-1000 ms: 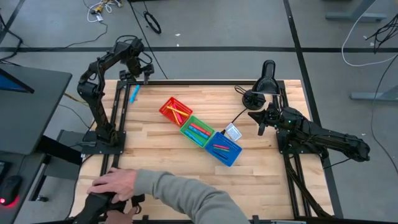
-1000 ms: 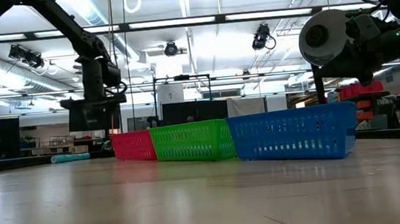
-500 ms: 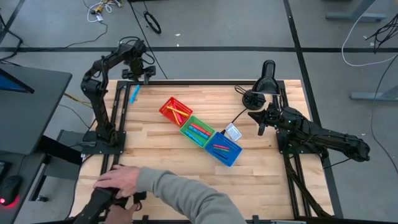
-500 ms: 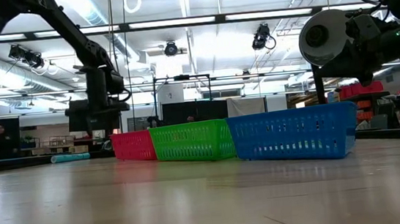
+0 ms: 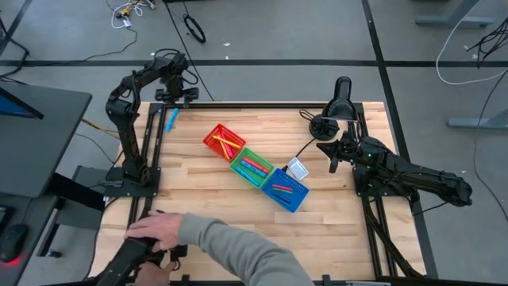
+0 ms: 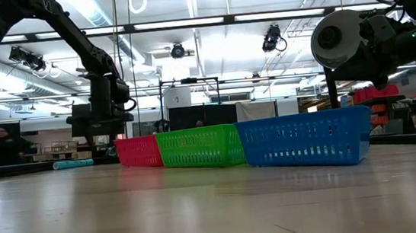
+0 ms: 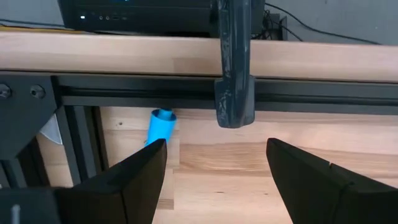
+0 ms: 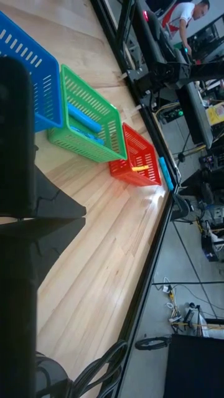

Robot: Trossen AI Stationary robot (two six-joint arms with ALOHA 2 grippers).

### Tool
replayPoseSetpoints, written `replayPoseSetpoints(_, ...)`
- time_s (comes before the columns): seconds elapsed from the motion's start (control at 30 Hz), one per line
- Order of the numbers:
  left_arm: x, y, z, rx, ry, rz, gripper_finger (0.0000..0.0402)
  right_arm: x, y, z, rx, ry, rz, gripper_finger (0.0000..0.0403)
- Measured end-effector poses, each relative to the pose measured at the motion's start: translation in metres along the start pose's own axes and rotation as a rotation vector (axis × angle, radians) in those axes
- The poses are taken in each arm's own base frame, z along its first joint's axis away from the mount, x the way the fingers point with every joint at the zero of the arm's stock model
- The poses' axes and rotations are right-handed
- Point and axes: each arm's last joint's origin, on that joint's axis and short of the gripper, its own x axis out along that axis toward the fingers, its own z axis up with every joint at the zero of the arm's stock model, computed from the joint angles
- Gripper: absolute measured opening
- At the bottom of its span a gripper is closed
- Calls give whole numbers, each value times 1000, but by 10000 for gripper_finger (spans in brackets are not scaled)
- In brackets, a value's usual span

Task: Pick & Place Markers
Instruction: Put the light blue highlighter pen into the green bin

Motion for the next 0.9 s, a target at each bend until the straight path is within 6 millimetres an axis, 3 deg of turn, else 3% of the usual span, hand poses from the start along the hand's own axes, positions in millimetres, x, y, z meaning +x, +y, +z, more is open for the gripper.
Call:
replayPoseSetpoints(0.43,-1,-14,-19,80,40,232,284,0,0,0,0,0,0,0)
replayPoseSetpoints(0.63,16,-17,-27,141,167,325,284,0,0,0,0,0,0,0)
replayPoseSetpoints(0.9,35,-24,-28,194,174,456,283,0,0,0,0,0,0,0)
